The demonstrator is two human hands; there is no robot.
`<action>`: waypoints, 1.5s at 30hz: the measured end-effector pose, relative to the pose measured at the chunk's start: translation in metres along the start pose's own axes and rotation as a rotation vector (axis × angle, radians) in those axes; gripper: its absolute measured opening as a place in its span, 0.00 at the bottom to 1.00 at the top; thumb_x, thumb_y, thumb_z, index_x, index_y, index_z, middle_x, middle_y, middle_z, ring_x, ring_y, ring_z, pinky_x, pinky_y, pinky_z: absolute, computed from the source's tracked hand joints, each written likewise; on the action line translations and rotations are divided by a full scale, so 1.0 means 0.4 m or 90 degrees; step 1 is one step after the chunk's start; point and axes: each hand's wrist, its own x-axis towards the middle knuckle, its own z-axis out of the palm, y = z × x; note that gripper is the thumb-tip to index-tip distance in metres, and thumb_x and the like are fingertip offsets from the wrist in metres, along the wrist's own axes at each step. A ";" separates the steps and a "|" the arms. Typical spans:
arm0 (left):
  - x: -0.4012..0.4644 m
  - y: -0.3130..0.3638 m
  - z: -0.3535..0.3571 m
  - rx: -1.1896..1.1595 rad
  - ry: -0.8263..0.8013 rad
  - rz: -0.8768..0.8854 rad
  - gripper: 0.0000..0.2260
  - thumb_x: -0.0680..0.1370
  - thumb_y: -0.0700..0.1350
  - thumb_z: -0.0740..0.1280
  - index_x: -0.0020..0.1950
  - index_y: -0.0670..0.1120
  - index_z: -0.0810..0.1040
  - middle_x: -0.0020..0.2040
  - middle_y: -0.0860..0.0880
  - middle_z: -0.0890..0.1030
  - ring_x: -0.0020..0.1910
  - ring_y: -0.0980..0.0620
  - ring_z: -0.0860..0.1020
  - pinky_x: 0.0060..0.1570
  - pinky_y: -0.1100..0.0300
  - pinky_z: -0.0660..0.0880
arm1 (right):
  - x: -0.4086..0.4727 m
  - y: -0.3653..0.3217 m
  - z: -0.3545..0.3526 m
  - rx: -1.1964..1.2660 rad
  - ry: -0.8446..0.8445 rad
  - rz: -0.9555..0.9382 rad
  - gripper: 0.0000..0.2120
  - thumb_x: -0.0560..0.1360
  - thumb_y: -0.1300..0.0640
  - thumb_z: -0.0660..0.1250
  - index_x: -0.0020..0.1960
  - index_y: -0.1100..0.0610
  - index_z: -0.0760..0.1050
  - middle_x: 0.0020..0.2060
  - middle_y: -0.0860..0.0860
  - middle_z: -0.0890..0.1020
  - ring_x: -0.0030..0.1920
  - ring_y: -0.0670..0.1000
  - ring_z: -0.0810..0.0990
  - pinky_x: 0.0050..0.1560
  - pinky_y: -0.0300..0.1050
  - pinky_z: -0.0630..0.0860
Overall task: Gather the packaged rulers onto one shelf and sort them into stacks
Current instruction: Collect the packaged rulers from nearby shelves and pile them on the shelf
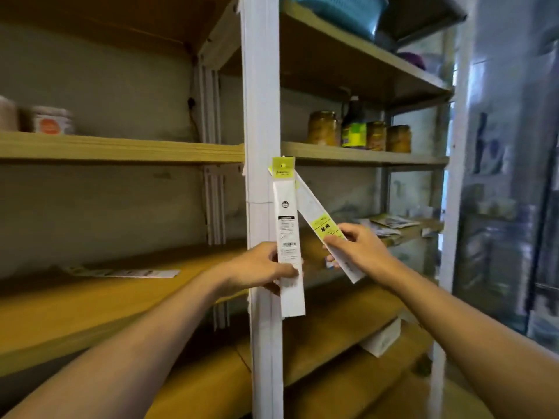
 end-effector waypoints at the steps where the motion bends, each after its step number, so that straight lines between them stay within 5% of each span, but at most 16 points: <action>1: 0.033 0.014 0.030 0.006 -0.013 0.005 0.13 0.79 0.40 0.65 0.60 0.51 0.68 0.54 0.56 0.77 0.53 0.54 0.79 0.47 0.61 0.81 | 0.001 0.026 -0.032 -0.008 0.012 0.005 0.05 0.78 0.53 0.66 0.53 0.50 0.78 0.47 0.47 0.84 0.39 0.45 0.85 0.39 0.43 0.82; 4: 0.142 0.050 0.110 0.018 -0.033 0.017 0.13 0.80 0.40 0.65 0.62 0.50 0.67 0.54 0.56 0.76 0.51 0.54 0.79 0.49 0.60 0.81 | 0.008 0.113 -0.135 -0.004 0.039 0.022 0.05 0.78 0.53 0.66 0.52 0.48 0.78 0.48 0.46 0.83 0.42 0.49 0.85 0.46 0.51 0.83; 14: 0.521 0.108 0.327 -0.002 0.040 -0.060 0.16 0.78 0.35 0.67 0.62 0.46 0.67 0.53 0.48 0.79 0.46 0.56 0.80 0.37 0.64 0.80 | 0.077 0.466 -0.484 -0.050 0.060 0.071 0.19 0.76 0.51 0.68 0.65 0.53 0.76 0.59 0.48 0.81 0.49 0.45 0.82 0.50 0.46 0.81; 17: 0.602 0.098 0.350 -0.016 0.078 -0.104 0.15 0.79 0.36 0.65 0.64 0.46 0.68 0.55 0.47 0.79 0.49 0.52 0.80 0.40 0.61 0.81 | 0.114 0.556 -0.555 -0.044 0.079 0.106 0.20 0.75 0.51 0.69 0.66 0.53 0.75 0.61 0.50 0.80 0.47 0.46 0.81 0.42 0.39 0.77; 20: 0.679 0.093 0.357 -0.049 0.107 -0.144 0.13 0.80 0.37 0.64 0.63 0.45 0.70 0.57 0.44 0.80 0.53 0.47 0.81 0.49 0.53 0.80 | 0.161 0.615 -0.604 -0.023 0.088 0.133 0.22 0.74 0.52 0.71 0.67 0.52 0.74 0.62 0.52 0.79 0.51 0.51 0.82 0.44 0.43 0.79; 24: 0.780 0.076 0.370 -0.032 0.094 -0.174 0.06 0.79 0.39 0.66 0.55 0.46 0.76 0.54 0.42 0.82 0.54 0.43 0.82 0.56 0.45 0.78 | 0.230 0.675 -0.636 -0.024 0.058 0.111 0.17 0.74 0.53 0.70 0.62 0.50 0.75 0.62 0.50 0.79 0.52 0.51 0.82 0.41 0.40 0.77; 32: 0.999 -0.011 0.338 -0.064 0.157 -0.164 0.10 0.76 0.36 0.70 0.57 0.44 0.76 0.50 0.46 0.84 0.45 0.51 0.83 0.34 0.62 0.80 | 0.387 0.765 -0.631 -0.060 0.020 0.099 0.15 0.76 0.51 0.68 0.61 0.53 0.77 0.55 0.48 0.81 0.49 0.48 0.82 0.46 0.40 0.78; 41: 1.203 -0.055 0.306 -0.109 0.155 -0.188 0.16 0.74 0.37 0.72 0.61 0.40 0.74 0.49 0.43 0.84 0.44 0.49 0.84 0.38 0.60 0.82 | 0.628 0.749 -0.619 -0.089 0.026 0.071 0.10 0.74 0.52 0.71 0.54 0.51 0.79 0.49 0.47 0.82 0.48 0.48 0.81 0.49 0.47 0.79; 45: 1.268 -0.059 0.318 0.040 0.173 -0.198 0.14 0.74 0.42 0.74 0.58 0.40 0.79 0.49 0.44 0.85 0.39 0.52 0.80 0.33 0.63 0.77 | 0.713 0.766 -0.626 -0.106 -0.023 0.050 0.12 0.74 0.51 0.71 0.56 0.52 0.80 0.47 0.46 0.82 0.50 0.48 0.81 0.44 0.40 0.74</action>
